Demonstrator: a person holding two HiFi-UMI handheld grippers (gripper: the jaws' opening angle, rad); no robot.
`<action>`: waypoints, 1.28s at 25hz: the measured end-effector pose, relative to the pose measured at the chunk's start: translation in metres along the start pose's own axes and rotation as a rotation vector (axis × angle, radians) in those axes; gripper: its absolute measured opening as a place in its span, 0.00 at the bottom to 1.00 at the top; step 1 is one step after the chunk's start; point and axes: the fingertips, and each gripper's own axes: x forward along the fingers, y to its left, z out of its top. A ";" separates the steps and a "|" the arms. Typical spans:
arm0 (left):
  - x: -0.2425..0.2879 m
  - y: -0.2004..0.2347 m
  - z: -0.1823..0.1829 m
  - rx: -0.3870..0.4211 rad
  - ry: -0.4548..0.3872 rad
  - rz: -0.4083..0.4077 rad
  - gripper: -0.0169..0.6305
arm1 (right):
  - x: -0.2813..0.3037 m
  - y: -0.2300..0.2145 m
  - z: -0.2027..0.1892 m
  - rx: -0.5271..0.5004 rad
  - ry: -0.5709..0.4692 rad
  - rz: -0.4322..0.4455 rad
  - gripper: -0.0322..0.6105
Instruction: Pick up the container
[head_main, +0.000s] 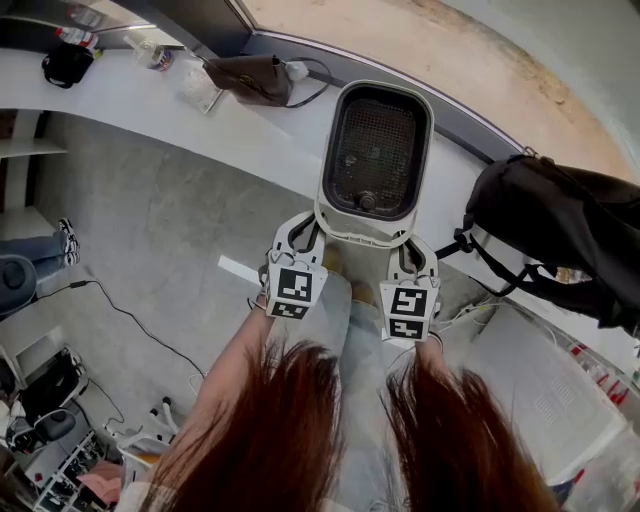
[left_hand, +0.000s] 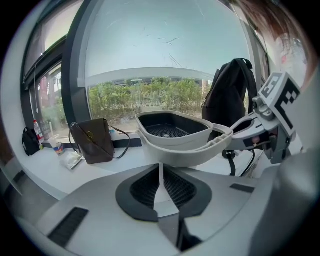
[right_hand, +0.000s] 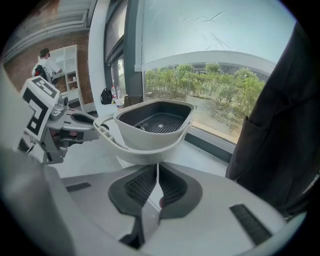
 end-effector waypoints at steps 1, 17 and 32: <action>-0.001 0.001 0.002 -0.001 0.001 0.003 0.06 | -0.002 0.000 0.002 0.000 -0.001 0.000 0.09; -0.017 0.011 0.034 0.035 0.004 0.017 0.06 | -0.023 -0.006 0.028 0.043 0.012 -0.025 0.09; -0.023 0.022 0.058 0.119 -0.014 -0.011 0.13 | -0.032 -0.012 0.049 0.086 0.031 -0.095 0.09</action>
